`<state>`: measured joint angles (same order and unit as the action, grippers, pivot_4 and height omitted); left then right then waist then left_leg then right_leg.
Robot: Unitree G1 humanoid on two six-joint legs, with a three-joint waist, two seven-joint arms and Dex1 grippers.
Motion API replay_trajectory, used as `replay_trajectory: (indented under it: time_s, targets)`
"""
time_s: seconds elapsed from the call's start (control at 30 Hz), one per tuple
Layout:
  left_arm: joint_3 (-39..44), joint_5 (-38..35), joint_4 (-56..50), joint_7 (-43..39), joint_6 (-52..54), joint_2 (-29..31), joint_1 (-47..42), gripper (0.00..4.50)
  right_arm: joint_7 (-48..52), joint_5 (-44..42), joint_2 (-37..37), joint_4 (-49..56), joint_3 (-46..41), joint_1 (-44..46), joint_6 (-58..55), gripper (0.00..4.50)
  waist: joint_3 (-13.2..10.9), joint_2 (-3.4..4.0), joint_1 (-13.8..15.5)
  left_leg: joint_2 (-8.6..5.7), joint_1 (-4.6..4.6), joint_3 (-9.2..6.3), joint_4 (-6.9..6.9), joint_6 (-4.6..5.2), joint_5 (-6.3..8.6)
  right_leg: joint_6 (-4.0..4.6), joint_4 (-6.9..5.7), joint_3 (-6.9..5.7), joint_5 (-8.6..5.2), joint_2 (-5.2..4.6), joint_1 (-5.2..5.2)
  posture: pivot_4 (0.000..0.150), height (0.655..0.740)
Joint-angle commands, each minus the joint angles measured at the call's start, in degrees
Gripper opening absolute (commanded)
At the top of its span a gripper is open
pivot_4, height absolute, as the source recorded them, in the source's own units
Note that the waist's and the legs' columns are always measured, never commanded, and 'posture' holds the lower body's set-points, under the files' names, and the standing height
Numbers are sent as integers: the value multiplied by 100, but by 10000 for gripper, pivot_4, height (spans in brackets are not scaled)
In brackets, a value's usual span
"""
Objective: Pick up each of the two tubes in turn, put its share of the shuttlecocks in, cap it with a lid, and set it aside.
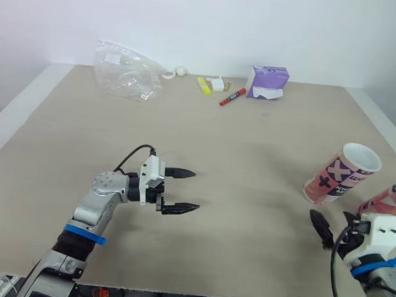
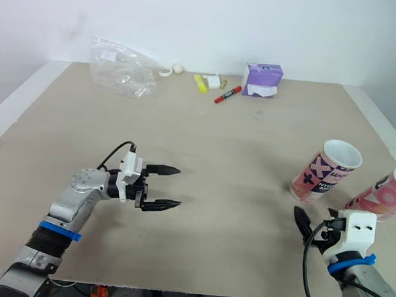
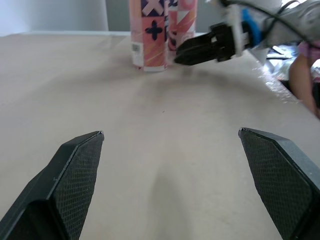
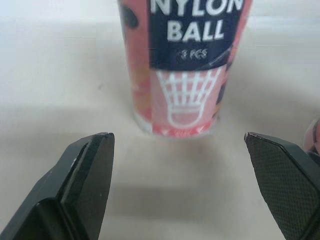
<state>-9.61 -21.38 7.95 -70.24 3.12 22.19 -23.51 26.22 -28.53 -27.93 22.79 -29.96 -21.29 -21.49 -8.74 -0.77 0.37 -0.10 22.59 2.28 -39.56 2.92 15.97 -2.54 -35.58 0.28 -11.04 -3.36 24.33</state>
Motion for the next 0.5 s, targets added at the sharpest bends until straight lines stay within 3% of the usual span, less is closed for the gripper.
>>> replay_trajectory:
  time_s: [0.03,0.23,0.5]
  targets:
    - [311,-207,-116,19,-38,59,-97,45000,993,-290,-368,503,95,11,437,44574,-2,-3,-14,6,-2,2,0,0,0,3,0,-1,2,4,0,1500,7400]
    - [581,-76,-55,99,-529,237,13,45000,2094,-274,-895,514,1115,844,705,44574,-6,-10,-16,20,-15,2,-1,0,0,20,-1,-8,12,17,-2,1500,7400]
    - [650,470,-199,479,-954,719,414,45000,2764,57,-1128,-242,1591,1403,1149,44574,-9,-17,27,0,-3,-9,6,-6,9,30,0,-9,6,0,-3,1500,7400]
